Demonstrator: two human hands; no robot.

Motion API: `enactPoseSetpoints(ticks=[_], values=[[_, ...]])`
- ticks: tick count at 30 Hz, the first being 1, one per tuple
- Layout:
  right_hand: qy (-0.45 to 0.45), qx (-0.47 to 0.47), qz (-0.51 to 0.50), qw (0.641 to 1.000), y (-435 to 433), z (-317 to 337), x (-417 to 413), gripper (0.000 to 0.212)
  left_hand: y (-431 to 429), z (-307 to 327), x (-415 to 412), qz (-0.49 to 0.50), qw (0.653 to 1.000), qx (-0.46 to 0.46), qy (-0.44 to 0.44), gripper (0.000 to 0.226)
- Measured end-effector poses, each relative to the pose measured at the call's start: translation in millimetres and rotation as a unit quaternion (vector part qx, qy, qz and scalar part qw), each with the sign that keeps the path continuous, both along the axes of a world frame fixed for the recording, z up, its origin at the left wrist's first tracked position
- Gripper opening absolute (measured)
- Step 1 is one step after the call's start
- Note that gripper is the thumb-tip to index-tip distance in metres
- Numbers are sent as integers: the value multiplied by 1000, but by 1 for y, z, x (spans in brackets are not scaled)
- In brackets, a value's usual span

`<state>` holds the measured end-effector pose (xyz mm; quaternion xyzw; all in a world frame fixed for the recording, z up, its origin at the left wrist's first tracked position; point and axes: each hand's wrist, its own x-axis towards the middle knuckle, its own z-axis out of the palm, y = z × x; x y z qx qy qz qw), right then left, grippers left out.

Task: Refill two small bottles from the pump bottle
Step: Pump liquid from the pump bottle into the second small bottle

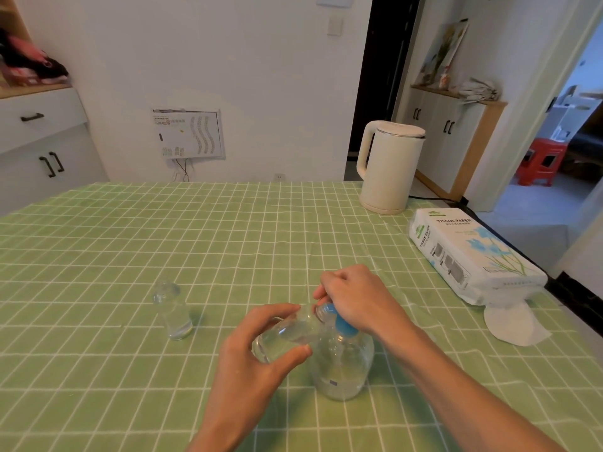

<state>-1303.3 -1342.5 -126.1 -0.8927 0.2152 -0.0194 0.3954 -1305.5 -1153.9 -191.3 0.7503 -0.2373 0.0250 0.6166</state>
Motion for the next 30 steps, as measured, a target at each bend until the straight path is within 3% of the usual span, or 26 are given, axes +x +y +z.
enactPoseSetpoints(ticks=[30], values=[[-12,-9,9,1000,-1,6,-1,42,2,3,2,-5,1000,-20,-10,51]])
